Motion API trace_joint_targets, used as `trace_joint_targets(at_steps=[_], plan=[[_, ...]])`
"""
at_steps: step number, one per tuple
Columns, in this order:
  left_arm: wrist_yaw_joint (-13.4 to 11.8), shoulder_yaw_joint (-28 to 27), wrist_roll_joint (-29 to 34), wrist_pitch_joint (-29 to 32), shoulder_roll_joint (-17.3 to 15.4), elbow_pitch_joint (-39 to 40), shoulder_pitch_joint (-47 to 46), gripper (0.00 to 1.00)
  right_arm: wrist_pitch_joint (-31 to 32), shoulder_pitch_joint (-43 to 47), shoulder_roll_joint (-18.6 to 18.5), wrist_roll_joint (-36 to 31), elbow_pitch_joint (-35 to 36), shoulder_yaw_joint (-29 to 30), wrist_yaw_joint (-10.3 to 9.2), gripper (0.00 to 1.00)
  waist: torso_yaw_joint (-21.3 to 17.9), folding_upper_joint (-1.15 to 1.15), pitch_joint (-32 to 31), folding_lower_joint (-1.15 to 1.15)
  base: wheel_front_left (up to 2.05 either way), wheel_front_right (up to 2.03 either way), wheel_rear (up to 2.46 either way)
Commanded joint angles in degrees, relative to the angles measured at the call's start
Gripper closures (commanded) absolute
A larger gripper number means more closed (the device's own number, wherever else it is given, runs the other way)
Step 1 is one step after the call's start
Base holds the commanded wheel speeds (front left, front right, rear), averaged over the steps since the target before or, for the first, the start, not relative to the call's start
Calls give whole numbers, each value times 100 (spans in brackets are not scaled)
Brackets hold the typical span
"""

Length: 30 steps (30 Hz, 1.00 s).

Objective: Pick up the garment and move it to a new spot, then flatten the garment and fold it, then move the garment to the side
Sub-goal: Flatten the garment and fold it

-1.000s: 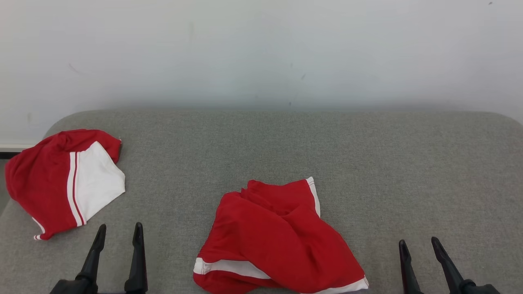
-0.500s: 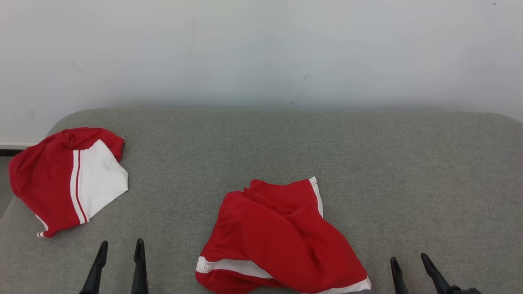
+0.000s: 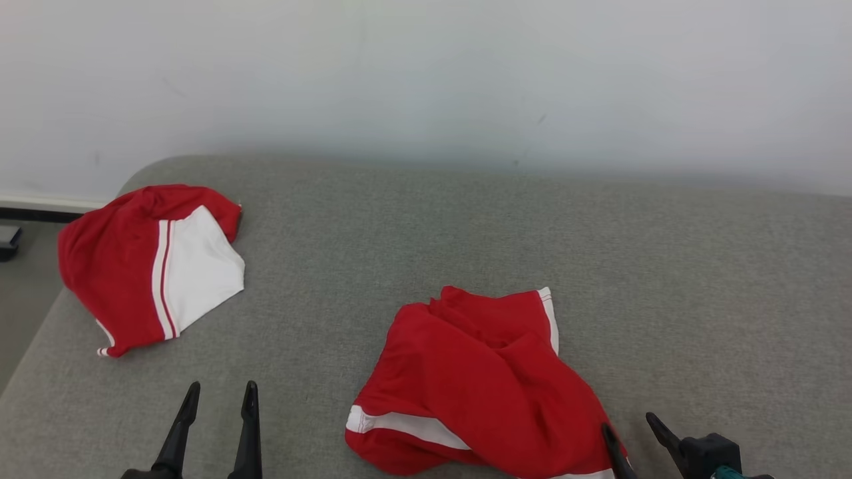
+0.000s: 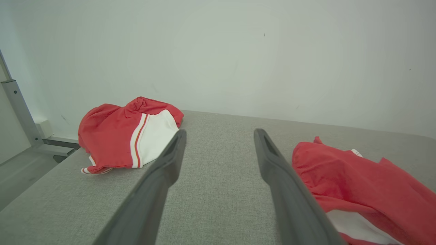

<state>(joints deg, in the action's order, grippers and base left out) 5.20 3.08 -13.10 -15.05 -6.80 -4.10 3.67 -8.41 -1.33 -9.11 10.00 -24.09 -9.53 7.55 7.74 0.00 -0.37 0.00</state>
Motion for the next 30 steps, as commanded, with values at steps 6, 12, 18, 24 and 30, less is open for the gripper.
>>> trace_joint_targets(at_steps=[6,12,18,24,30], plan=[[113,-40,120,-19,115,-72,-226,0,82,-457,-24,20,-832,-172,-13,0,284,0,233,0,0,0,0],[160,-144,174,-19,177,-118,-274,0,-53,-735,9,163,-1346,-325,-13,100,317,0,262,0,0,0,0],[179,-265,189,-19,239,-146,-202,0,-351,-1041,-220,301,-1535,-190,-13,100,134,0,226,0,0,0,0],[204,-256,222,-19,290,-142,-242,0,-480,-1157,-499,522,-1562,327,-13,100,28,0,227,0,0,0,0],[224,-257,207,-19,331,-164,-265,0,-388,-1056,-641,794,-1555,718,-13,100,-8,0,247,0,0,0,0]])
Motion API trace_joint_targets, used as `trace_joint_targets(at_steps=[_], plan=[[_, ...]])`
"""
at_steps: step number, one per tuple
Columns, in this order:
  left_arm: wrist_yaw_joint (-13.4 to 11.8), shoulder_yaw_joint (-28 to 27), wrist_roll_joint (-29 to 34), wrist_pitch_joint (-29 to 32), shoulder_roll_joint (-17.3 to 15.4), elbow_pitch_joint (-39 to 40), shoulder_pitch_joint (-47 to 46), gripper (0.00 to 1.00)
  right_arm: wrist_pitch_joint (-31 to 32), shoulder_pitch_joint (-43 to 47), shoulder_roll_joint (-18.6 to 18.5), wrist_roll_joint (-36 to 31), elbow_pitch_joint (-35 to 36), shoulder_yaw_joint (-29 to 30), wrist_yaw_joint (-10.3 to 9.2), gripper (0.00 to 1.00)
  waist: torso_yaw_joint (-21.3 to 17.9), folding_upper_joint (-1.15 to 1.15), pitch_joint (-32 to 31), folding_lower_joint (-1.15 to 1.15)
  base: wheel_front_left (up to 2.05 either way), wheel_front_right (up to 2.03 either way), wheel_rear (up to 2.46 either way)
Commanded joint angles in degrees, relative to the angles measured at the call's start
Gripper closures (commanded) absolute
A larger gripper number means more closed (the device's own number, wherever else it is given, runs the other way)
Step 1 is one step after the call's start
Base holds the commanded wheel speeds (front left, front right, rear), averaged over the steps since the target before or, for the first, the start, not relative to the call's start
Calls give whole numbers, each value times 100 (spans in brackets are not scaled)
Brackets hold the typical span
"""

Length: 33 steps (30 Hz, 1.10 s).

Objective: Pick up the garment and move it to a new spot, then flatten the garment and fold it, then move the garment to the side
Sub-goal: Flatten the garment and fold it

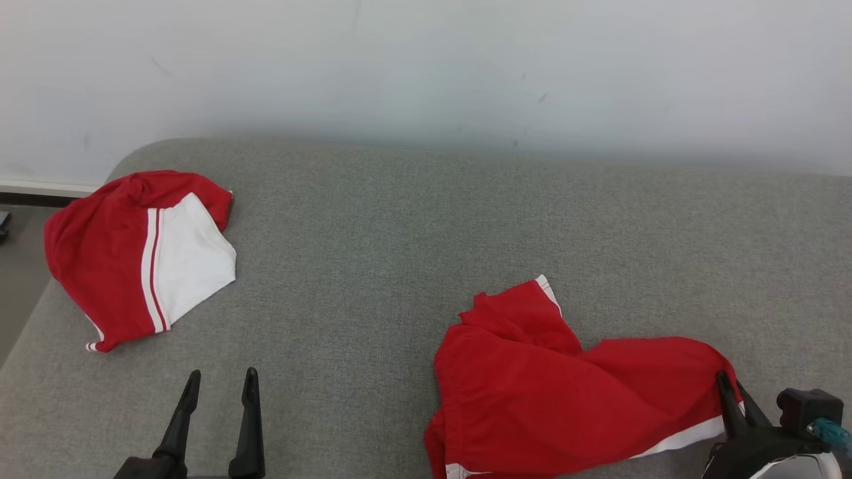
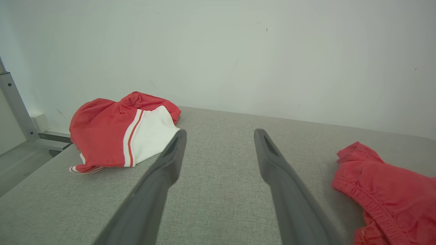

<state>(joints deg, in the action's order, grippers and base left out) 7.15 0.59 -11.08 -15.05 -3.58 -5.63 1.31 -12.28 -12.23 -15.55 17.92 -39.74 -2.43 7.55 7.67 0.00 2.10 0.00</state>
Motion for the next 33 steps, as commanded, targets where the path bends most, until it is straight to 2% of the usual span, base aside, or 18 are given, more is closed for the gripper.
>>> trace_joint_targets(at_steps=[1,2,8,14,23,33], plan=[[32,-15,1,-19,12,-17,-16,0,-17,31,-9,25,57,-7,-13,99,-10,0,-1,0,0,0,0],[35,-23,0,-19,18,-25,2,0,-35,37,-22,39,86,-29,-13,0,-24,0,-7,0,0,0,0],[26,-39,45,-19,33,-64,109,0,-224,109,8,8,455,19,-13,0,-112,0,-140,0,0,0,0],[33,-101,72,-19,15,-64,168,0,-292,316,115,-168,1268,214,-13,0,-253,0,-279,0,0,0,0],[29,-120,79,-19,-42,5,256,0,-287,1114,519,-508,2795,535,-13,0,-454,0,-367,0,0,0,0],[30,-120,134,-19,-62,80,388,0,-288,2051,962,-740,3720,687,-13,0,-563,0,-424,0,0,0,0]])
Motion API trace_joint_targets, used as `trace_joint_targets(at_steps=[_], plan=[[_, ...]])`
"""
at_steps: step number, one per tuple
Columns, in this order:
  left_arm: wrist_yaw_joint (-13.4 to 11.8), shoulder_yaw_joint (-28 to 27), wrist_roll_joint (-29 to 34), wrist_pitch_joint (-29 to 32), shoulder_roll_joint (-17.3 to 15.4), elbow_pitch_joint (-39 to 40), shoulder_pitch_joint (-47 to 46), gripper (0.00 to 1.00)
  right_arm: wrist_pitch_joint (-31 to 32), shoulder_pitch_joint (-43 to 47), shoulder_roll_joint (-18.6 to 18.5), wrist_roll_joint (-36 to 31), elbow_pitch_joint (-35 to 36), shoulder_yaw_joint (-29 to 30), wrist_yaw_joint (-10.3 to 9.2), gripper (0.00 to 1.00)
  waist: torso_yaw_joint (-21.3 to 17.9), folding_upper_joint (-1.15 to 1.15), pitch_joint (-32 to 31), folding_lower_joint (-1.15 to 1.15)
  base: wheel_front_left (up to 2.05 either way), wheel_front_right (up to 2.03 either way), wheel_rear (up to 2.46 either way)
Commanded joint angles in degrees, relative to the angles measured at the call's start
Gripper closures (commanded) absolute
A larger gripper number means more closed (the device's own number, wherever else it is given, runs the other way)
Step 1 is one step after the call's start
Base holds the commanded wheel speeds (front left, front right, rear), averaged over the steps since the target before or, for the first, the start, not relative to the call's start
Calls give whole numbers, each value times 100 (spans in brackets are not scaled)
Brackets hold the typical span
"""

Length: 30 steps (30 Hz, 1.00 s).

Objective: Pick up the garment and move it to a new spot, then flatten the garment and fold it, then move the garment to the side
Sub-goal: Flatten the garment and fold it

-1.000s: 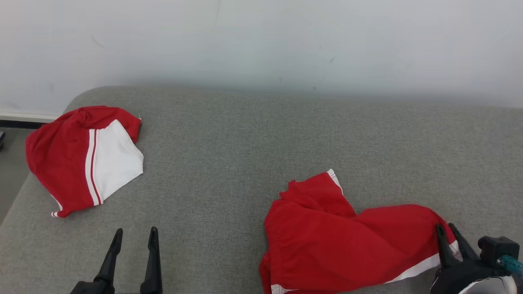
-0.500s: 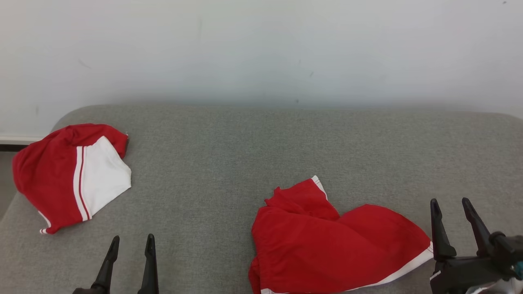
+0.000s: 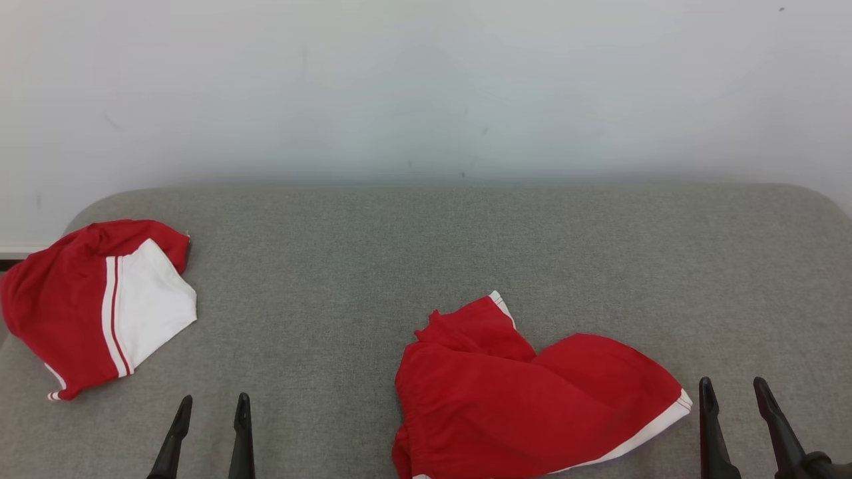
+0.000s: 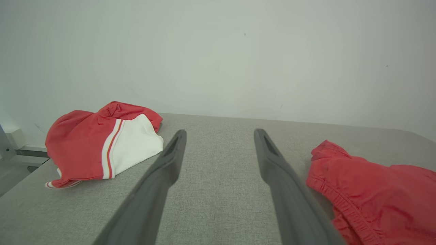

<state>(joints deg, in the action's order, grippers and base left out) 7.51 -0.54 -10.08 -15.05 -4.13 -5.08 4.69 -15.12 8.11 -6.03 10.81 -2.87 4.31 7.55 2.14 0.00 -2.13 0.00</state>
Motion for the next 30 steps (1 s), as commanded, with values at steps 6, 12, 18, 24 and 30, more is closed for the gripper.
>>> trace_joint_targets(at_steps=[6,12,18,24,30], plan=[[-7,19,54,-19,-24,9,76,0,-3,146,82,-85,103,9,-13,0,-45,0,14,0,0,0,0],[-6,34,76,-19,-46,-12,54,0,-4,165,92,-131,78,-5,-13,0,-25,0,12,0,0,0,0],[-6,24,102,-19,-61,5,102,0,-4,219,131,-81,140,-126,-13,0,-8,0,6,0,0,0,0],[-6,-15,126,-19,-57,30,108,0,-4,230,154,-76,155,-205,-13,0,11,0,0,0,0,0,0],[-6,33,136,-19,-91,19,128,0,-3,211,116,-56,83,-267,-13,0,15,0,-9,0,0,0,0]])
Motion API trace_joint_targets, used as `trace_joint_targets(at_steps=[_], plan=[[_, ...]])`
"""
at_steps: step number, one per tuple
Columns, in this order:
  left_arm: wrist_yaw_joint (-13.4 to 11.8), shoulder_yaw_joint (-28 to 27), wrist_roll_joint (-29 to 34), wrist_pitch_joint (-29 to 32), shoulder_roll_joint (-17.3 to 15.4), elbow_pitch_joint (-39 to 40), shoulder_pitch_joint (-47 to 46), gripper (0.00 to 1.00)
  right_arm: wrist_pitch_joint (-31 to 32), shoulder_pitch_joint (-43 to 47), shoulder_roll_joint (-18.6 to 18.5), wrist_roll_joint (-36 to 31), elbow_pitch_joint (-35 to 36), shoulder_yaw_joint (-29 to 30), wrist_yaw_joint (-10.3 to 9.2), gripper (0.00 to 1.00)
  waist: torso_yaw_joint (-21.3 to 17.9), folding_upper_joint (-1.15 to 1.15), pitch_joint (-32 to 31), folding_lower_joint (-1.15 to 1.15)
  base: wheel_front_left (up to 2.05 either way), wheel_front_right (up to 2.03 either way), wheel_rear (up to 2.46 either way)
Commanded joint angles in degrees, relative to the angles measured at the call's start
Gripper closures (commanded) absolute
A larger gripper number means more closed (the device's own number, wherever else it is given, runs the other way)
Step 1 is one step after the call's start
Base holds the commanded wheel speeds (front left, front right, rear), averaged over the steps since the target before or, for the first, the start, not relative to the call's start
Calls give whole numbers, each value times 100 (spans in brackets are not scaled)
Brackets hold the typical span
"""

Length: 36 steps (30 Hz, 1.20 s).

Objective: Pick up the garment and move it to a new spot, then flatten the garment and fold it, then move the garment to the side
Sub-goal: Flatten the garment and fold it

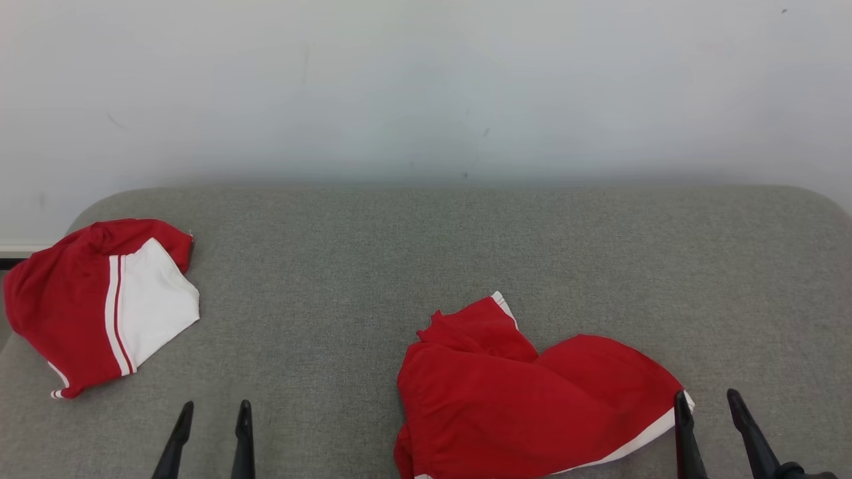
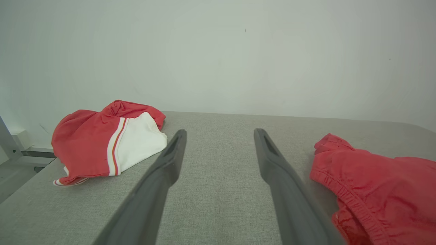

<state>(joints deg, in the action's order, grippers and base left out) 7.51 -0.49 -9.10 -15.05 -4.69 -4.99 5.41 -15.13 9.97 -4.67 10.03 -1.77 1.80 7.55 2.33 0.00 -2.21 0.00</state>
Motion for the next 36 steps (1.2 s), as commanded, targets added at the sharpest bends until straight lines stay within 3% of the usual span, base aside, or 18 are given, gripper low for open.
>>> trace_joint_targets(at_steps=[1,18,36], plan=[[-6,95,29,-19,-43,-12,64,0,-3,18,-55,40,-65,-42,-13,0,-5,0,-1,0,0,0,0],[-8,2484,-464,-19,-248,-1039,-221,0,18,-646,-733,220,-1507,-159,-13,0,-96,0,181,0,0,0,0],[-8,3579,-1013,-19,-200,-2299,-1129,0,5,-2097,-998,291,-3598,-522,-13,0,-145,0,662,0,0,0,0]])
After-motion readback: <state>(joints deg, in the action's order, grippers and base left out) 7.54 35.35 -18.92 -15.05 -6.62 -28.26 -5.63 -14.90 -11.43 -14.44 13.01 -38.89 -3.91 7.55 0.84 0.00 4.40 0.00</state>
